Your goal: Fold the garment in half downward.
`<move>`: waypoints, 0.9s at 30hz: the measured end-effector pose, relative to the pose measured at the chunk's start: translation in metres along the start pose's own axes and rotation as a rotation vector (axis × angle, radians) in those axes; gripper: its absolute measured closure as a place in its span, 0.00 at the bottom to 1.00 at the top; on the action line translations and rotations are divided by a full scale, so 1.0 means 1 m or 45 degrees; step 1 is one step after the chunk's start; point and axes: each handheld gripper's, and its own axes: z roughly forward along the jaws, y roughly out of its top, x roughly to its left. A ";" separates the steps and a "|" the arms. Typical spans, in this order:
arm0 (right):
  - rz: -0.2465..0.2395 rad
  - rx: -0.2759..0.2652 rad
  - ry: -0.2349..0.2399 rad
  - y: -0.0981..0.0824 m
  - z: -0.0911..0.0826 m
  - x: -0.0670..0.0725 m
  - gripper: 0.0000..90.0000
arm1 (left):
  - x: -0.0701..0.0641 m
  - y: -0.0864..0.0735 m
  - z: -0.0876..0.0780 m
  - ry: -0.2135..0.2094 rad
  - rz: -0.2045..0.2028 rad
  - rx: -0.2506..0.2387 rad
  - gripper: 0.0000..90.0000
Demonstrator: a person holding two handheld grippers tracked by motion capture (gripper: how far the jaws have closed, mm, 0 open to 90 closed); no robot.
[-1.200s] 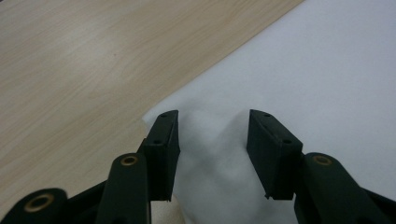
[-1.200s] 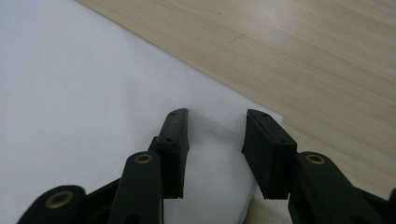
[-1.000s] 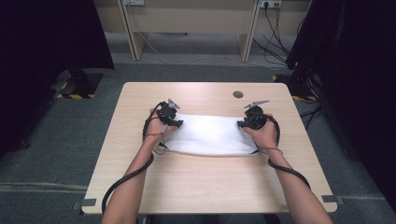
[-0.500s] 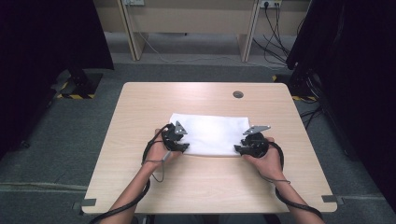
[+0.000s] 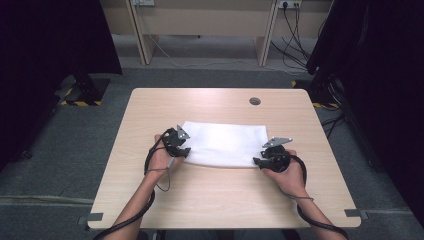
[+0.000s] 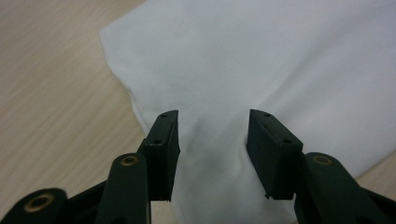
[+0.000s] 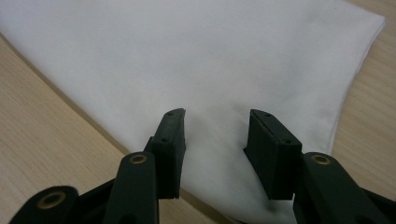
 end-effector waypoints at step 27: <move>0.042 -0.016 -0.033 -0.018 -0.016 -0.014 0.68 | 0.008 -0.017 -0.012 -0.021 -0.048 0.029 0.63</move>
